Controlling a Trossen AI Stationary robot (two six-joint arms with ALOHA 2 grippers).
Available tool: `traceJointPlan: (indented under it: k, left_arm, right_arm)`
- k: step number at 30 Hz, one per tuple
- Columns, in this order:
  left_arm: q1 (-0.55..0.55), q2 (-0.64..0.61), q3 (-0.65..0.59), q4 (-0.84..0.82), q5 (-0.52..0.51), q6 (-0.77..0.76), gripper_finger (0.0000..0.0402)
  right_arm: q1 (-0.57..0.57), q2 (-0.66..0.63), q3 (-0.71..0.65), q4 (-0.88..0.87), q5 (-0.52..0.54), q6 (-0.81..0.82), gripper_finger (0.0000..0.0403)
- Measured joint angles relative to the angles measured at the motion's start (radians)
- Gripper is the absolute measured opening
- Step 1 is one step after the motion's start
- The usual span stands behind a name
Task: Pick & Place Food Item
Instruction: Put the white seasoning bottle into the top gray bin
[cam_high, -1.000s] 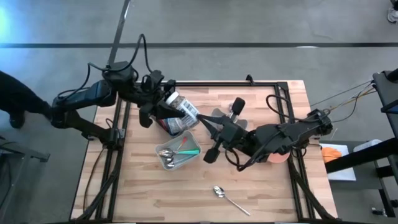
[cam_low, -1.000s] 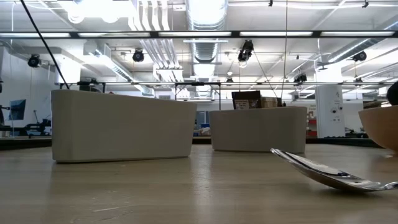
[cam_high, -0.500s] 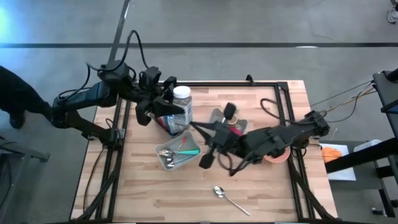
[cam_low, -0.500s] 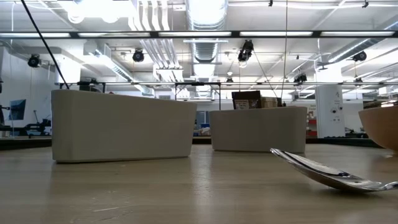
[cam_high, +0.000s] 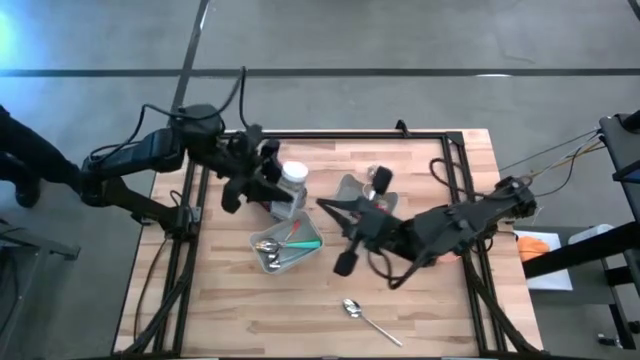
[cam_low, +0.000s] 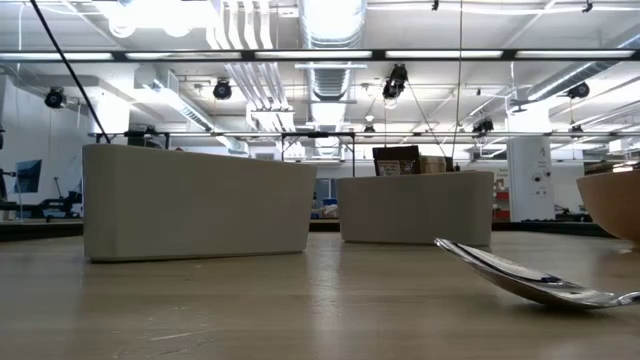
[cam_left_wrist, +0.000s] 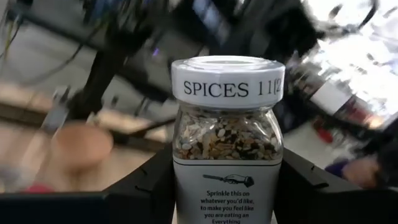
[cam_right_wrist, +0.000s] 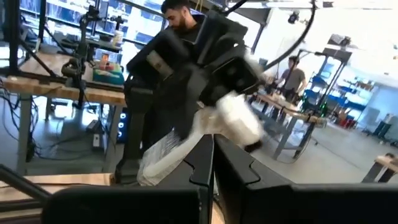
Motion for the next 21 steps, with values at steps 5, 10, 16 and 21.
traceJointPlan:
  k: [5,10,16,21]
  left_arm:
    - [-0.004,-0.012,0.0,-0.192,-0.012,0.038,0.0187]
    - [-0.042,-0.006,-0.001,-0.313,-0.169,0.151,0.0187]
    - [-0.071,-0.006,-0.003,-0.378,-0.325,0.267,0.0187]
    - [-0.08,0.007,-0.003,-0.409,-0.324,0.269,0.0187]
  right_arm:
    - [0.005,-0.048,0.001,-0.148,-0.052,0.192,0.0013]
    - [-0.046,-0.078,0.001,-0.313,-0.208,0.534,0.0077]
    - [-0.085,-0.079,0.0,-0.364,-0.305,0.65,0.0204]
    - [-0.137,-0.084,0.015,-0.426,-0.42,0.72,0.0283]
